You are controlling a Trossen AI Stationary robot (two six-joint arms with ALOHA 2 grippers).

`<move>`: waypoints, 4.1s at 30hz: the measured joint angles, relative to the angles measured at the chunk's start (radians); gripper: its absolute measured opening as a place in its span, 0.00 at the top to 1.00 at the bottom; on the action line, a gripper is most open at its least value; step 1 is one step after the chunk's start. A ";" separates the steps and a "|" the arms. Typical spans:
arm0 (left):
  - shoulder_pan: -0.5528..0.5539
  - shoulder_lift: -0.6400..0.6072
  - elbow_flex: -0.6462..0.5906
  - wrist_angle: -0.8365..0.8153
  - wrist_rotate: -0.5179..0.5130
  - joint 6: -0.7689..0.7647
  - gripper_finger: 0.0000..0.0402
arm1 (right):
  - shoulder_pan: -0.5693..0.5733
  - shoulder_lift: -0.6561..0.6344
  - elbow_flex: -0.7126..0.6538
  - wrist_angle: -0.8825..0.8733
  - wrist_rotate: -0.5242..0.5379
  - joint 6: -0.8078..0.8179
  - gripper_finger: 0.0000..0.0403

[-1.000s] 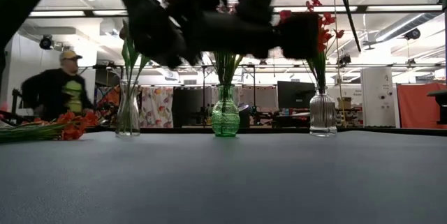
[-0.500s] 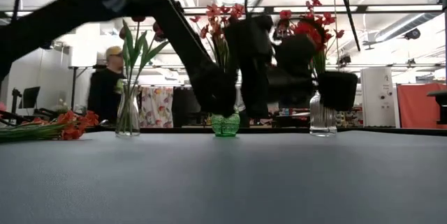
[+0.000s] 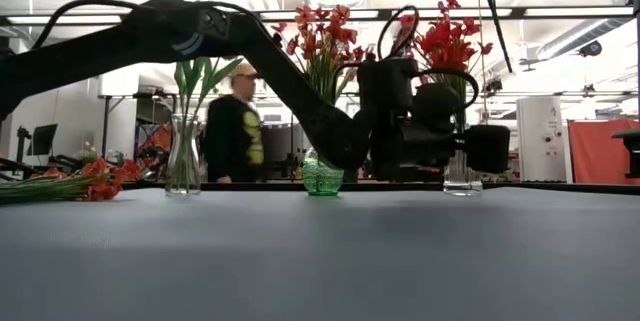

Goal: Sort flowers into vase by color
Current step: Put the red flowers into the right transparent vase

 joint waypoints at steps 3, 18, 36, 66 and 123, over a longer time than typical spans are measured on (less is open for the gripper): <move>0.010 0.001 0.003 -0.003 -0.001 -0.007 0.32 | -0.044 -0.008 -0.008 0.007 -0.076 0.011 0.97; 0.022 -0.007 -0.058 0.015 0.098 -0.089 0.32 | -0.262 -0.048 -0.045 0.200 -0.535 -0.268 0.97; 0.012 -0.014 -0.068 -0.013 -0.005 0.015 0.28 | -0.325 -0.155 -0.168 0.288 -0.600 -0.278 0.97; 0.064 -0.014 -0.018 -0.085 0.097 -0.236 0.11 | -0.327 -0.155 -0.168 0.284 -0.590 -0.310 0.97; 0.081 -0.005 0.233 -0.538 0.054 -0.414 0.34 | -0.327 -0.156 -0.168 0.174 -0.450 -0.126 0.97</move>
